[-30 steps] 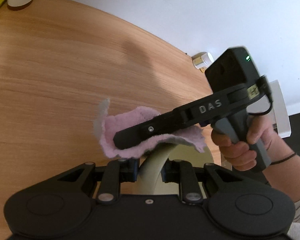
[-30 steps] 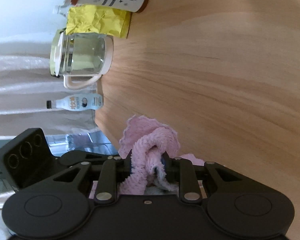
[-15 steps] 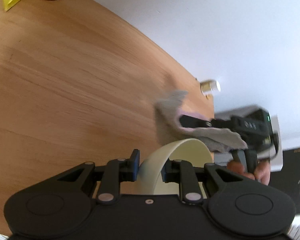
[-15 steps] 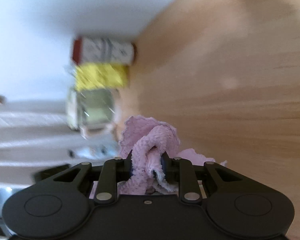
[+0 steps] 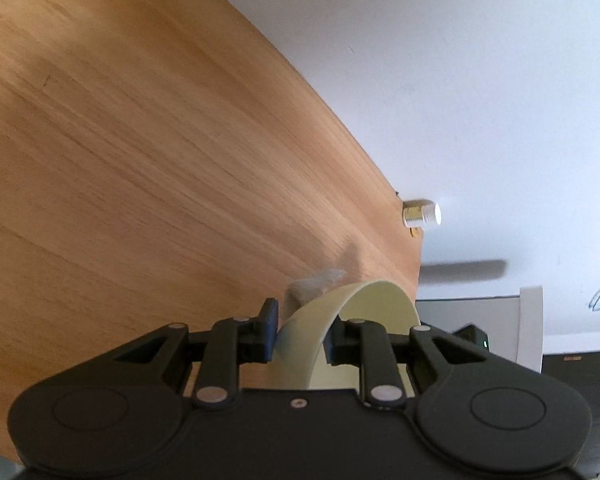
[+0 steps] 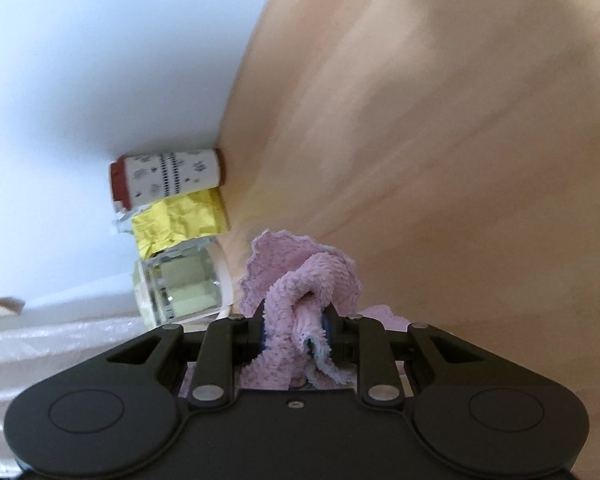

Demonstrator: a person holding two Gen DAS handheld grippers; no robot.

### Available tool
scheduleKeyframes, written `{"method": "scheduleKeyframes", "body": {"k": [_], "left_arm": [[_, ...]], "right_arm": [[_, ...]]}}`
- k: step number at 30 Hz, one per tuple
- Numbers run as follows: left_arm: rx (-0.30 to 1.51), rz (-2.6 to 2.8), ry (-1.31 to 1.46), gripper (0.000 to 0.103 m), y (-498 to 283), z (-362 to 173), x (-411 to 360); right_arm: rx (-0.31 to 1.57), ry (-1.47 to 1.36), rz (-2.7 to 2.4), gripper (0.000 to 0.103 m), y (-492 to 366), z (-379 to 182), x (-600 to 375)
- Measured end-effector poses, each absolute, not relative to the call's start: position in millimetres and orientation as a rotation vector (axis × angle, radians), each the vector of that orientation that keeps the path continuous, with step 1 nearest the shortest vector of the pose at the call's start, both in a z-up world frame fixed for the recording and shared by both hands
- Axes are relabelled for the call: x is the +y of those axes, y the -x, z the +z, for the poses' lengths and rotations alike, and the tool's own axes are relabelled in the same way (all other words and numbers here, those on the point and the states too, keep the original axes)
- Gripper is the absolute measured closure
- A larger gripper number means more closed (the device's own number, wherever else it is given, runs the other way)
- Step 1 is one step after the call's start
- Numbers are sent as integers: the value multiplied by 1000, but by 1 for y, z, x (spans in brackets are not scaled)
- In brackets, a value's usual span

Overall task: Clean bowl
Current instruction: 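Keep wiping the bowl with the right tool's cloth while the left tool holds the bowl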

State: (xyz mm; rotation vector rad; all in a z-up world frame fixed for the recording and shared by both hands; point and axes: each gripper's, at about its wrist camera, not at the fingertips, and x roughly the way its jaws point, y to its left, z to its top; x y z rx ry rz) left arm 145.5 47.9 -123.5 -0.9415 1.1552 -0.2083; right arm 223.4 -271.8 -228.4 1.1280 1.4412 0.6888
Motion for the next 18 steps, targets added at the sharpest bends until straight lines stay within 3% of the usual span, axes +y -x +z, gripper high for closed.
{"method": "scheduleKeyframes", "body": {"k": [7, 18], "left_arm": [[1109, -201, 956, 82, -148, -114, 50], [1096, -184, 976, 81, -145, -113, 54]], "right_arm": [[1346, -1154, 703, 77, -221, -208, -287], [1384, -1173, 622, 77, -199, -224, -285]]}}
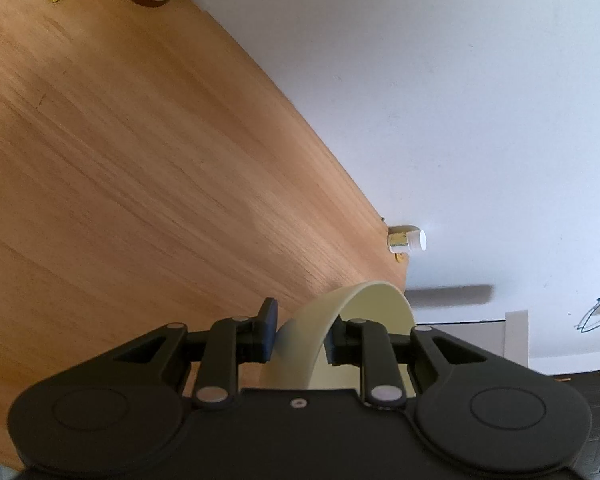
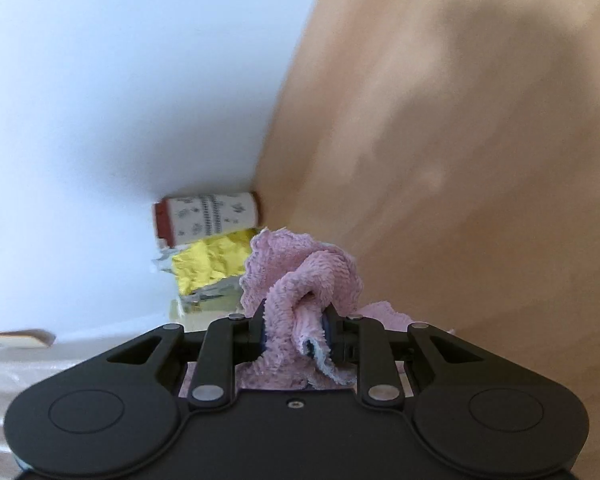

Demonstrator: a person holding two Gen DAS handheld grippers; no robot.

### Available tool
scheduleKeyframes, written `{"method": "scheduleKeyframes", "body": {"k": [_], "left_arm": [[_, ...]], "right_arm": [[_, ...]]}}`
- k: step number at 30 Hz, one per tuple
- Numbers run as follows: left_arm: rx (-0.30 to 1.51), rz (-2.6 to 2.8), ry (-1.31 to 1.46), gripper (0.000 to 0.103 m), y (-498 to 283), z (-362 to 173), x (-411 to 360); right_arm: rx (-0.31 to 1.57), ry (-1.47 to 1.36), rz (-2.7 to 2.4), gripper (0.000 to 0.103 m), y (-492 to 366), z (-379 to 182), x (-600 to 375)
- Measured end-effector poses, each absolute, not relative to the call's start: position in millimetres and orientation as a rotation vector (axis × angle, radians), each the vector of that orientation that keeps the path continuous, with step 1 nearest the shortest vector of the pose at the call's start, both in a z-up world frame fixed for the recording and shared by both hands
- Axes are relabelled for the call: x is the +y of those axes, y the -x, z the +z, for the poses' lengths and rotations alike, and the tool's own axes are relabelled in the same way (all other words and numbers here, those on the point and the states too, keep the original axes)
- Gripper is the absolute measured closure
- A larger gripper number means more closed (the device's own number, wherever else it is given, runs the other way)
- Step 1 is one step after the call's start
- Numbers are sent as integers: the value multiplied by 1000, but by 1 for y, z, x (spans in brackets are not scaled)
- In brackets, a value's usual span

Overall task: Clean bowl
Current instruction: 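Keep wiping the bowl with the right tool's cloth while the left tool holds the bowl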

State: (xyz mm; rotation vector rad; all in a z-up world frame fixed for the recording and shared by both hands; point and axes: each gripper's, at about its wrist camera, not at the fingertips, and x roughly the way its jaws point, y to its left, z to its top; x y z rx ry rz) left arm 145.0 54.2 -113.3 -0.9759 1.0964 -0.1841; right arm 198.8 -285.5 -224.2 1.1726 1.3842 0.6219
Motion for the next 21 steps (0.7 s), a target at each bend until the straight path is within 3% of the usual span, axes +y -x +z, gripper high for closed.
{"method": "scheduleKeyframes", "body": {"k": [4, 14, 21], "left_arm": [[1095, -179, 993, 81, -146, -114, 57], [1052, -195, 984, 81, -154, -103, 61], [1065, -225, 946, 81, -156, -101, 55]], "right_arm": [[1389, -1145, 615, 77, -194, -224, -286], [1175, -467, 863, 77, -189, -123, -274], [1109, -113, 979, 78, -173, -106, -235]]}}
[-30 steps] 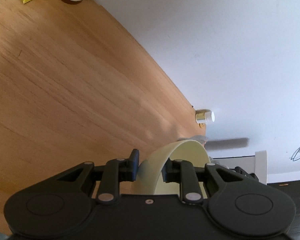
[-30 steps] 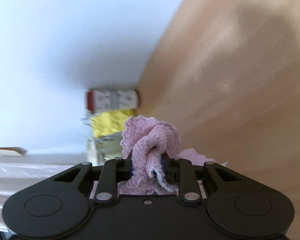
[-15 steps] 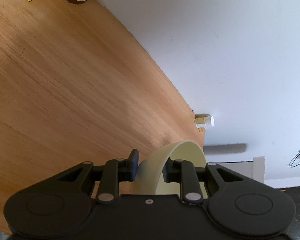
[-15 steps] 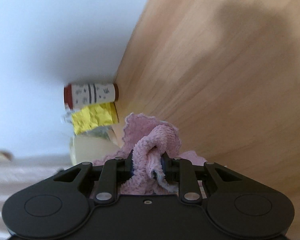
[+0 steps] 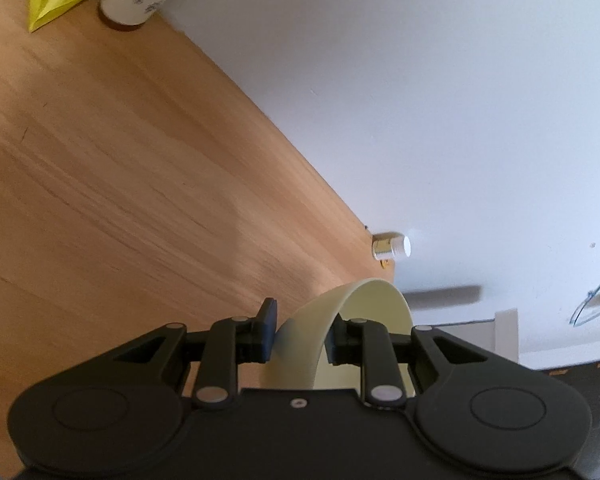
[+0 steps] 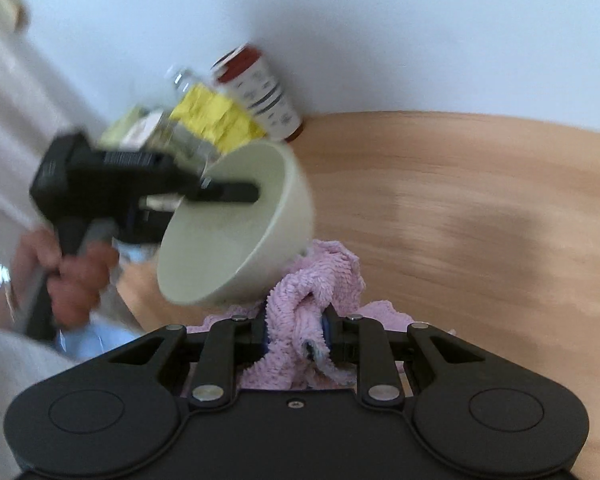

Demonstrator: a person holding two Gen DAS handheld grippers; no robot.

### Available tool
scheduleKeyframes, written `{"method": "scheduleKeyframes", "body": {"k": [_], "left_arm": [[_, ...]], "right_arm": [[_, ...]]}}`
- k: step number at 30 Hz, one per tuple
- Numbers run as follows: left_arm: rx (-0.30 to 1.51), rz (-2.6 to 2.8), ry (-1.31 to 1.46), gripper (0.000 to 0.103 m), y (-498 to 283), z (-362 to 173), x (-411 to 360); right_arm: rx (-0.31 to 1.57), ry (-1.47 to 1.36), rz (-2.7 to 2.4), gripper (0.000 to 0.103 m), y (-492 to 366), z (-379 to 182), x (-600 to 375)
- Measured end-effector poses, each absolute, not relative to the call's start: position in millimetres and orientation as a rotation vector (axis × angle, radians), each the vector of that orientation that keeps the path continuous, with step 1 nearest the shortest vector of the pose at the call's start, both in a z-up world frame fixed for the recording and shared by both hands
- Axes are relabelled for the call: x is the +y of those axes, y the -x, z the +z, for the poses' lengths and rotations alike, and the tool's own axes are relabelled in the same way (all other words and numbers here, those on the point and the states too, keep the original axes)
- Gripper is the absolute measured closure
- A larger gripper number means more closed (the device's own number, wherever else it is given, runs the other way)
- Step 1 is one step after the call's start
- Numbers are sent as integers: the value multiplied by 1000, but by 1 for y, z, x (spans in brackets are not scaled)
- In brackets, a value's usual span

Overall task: Clean bowl
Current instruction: 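Keep wiping the bowl with the right tool's cloth while the left tool holds the bowl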

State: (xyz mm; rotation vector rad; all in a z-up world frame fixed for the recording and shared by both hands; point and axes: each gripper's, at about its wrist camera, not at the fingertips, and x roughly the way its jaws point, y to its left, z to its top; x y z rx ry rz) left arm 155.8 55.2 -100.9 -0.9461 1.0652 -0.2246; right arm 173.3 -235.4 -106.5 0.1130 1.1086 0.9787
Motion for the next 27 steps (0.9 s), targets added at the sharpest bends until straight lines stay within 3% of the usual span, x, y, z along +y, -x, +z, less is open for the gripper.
{"method": "scheduleKeyframes", "body": {"k": [7, 14, 27], "left_arm": [[1065, -174, 963, 83, -154, -107, 64], [1052, -164, 960, 83, -158, -107, 62], [1041, -193, 913, 83, -158, -108, 56]], "right_arm": [[1100, -47, 1002, 79, -170, -109, -231], [1042, -113, 1061, 79, -167, -77, -249], [1082, -31, 1042, 79, -154, -106, -218]]}}
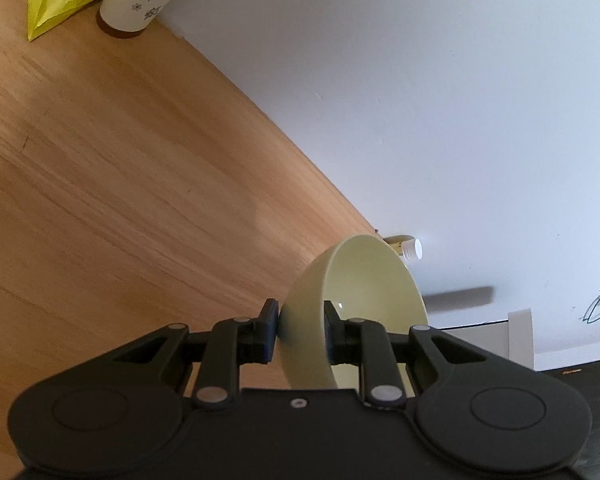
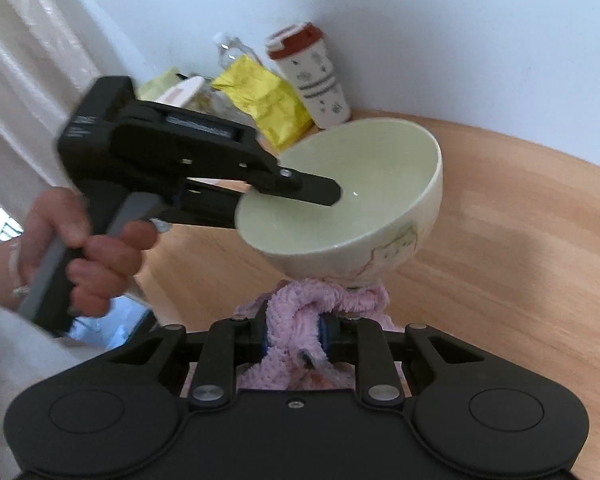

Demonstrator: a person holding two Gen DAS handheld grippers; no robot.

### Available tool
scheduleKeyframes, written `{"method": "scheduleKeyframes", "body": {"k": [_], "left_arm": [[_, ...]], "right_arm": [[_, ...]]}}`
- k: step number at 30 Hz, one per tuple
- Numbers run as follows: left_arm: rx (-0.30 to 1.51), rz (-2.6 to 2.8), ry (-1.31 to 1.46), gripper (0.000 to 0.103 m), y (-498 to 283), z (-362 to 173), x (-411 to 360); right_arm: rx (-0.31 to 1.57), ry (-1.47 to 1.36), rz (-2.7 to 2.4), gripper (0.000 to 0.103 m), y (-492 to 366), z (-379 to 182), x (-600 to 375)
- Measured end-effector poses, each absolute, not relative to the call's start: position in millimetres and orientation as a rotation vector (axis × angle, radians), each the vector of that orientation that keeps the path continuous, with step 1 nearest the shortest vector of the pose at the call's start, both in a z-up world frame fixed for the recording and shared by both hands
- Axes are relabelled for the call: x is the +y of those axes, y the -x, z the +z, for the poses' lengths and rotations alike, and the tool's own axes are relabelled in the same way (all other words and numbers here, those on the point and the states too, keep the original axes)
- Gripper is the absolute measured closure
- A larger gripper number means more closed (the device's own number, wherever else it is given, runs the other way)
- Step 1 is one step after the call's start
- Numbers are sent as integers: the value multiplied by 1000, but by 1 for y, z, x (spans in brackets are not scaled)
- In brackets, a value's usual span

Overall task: Clean bowl
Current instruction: 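Keep wiping the bowl with the right tool's cloth while the left tool holds the bowl, then tilt the bowl upright with the left tool while the right tool lowers the cloth inside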

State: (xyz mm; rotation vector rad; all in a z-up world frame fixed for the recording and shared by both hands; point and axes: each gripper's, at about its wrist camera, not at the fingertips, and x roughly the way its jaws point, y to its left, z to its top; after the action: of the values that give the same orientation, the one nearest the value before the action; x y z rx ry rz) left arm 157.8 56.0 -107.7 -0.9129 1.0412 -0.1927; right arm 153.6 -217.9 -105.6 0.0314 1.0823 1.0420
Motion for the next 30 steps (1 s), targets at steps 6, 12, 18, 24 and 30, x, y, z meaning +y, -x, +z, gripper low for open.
{"method": "scheduleKeyframes", "body": {"k": [6, 12, 18, 24, 30], "left_arm": [[1030, -180, 885, 83, -161, -107, 53], [1016, -173, 846, 82, -161, -106, 50], [1032, -183, 861, 82, -157, -113, 48], [1051, -178, 867, 82, -156, -118, 48], [1076, -148, 875, 82, -156, -132, 54]], "right_arm": [[1090, -59, 1080, 79, -148, -98, -208], [1095, -155, 1103, 79, -145, -80, -204], [1149, -143, 1052, 79, -146, -99, -204], [1209, -117, 995, 79, -148, -122, -205], [1250, -93, 966, 79, -148, -138, -210]]}}
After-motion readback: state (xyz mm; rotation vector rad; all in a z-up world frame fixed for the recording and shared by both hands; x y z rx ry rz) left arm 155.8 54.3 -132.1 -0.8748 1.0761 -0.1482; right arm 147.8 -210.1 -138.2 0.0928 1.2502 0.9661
